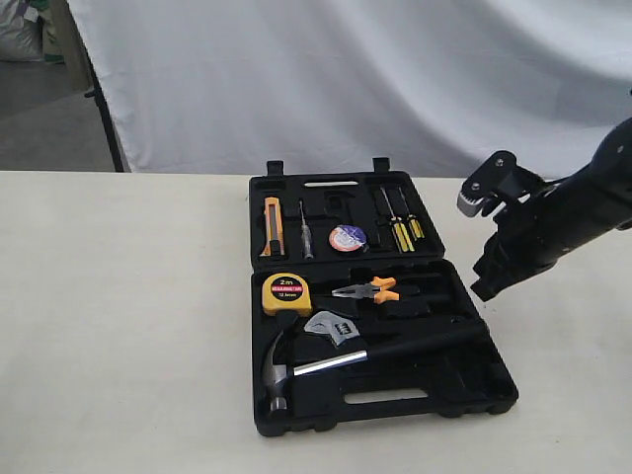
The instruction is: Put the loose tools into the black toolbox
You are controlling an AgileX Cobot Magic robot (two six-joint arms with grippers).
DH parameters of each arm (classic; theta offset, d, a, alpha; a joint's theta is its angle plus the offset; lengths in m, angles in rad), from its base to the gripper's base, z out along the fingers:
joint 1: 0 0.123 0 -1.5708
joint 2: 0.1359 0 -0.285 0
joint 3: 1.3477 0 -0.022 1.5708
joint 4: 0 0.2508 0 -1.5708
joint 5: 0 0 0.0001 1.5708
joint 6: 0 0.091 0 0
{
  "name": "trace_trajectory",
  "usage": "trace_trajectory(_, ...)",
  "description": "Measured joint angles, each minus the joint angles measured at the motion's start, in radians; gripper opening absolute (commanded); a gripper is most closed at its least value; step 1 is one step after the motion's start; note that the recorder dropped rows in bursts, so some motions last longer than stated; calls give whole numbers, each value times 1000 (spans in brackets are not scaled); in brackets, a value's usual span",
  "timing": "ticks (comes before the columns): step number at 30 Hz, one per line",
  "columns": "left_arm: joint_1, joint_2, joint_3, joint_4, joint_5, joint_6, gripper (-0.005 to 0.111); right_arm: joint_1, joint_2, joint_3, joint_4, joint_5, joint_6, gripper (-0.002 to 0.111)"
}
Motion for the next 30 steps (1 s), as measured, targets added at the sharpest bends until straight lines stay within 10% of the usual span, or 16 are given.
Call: trace_trajectory(30,0,0,0,0,0,0,1,15,-55,-144,29,407,133,4)
